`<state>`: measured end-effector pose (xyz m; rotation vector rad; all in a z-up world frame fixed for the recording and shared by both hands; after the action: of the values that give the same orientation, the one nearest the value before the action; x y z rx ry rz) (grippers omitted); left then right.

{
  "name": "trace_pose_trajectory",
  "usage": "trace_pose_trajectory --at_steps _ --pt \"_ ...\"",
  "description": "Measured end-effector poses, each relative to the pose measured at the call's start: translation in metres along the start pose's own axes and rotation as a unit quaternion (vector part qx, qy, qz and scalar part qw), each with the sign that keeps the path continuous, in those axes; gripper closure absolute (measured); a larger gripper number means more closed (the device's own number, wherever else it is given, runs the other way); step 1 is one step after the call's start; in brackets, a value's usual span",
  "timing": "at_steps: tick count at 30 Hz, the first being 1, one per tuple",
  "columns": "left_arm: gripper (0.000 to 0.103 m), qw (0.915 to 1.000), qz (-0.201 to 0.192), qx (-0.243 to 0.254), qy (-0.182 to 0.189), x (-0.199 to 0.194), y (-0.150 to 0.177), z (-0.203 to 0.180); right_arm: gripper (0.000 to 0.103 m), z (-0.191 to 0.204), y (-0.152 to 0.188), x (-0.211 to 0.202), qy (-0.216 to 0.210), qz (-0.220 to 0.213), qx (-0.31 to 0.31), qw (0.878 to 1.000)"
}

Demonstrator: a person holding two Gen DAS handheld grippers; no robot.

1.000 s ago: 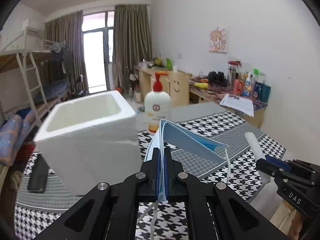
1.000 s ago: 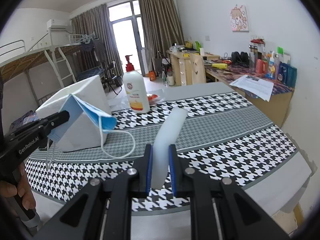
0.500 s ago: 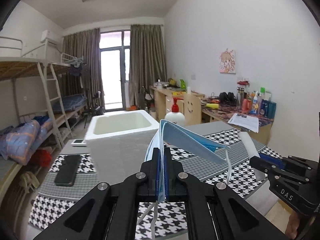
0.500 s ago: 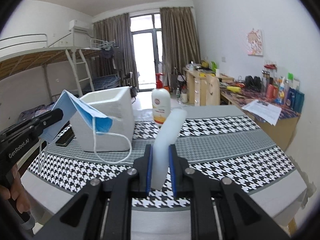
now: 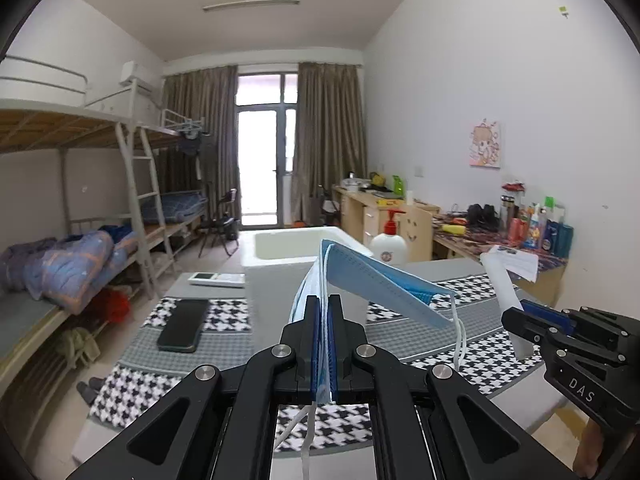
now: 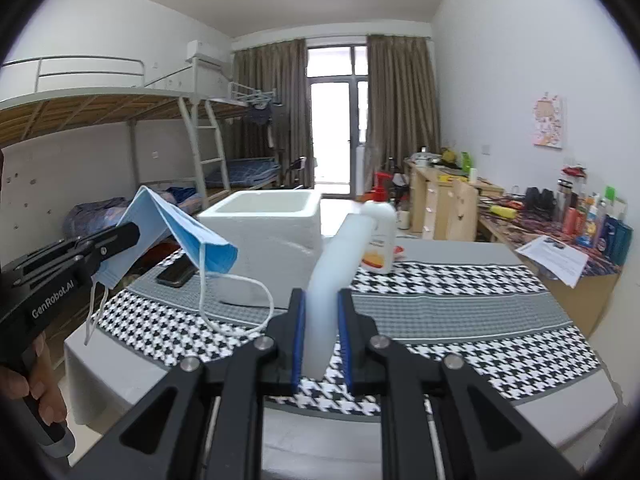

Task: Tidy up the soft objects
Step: 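Carry the mask and foam tube over the white foam box with both grippers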

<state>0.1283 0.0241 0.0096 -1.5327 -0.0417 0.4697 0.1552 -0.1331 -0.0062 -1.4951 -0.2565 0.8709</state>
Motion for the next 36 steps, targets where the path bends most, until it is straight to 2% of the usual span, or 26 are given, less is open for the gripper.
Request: trace_pose_trajectory --at_steps 7,16,36 --pt "0.099 0.9994 0.008 -0.018 -0.027 0.001 0.006 0.023 0.084 0.016 0.000 0.015 -0.031 0.011 -0.013 0.999" --pt "0.099 0.9986 0.017 -0.029 -0.040 0.013 0.010 0.038 0.084 0.019 -0.010 0.030 -0.037 0.017 -0.016 0.999" --pt "0.099 0.9985 0.032 -0.032 -0.031 0.060 -0.024 0.036 0.084 0.006 -0.050 0.070 -0.041 0.021 -0.028 0.999"
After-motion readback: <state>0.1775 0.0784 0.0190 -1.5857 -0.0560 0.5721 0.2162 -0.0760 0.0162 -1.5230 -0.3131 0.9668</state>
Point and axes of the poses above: each gripper's, at about its wrist camera, not at the fingertips, and x roughly the way its jaws point, z to its left, y to its underside, the point moved 5 cm from there along x, roughly the way its jaws point, and after that the axes turned 15 degrees about -y, right-handed, at the moved point
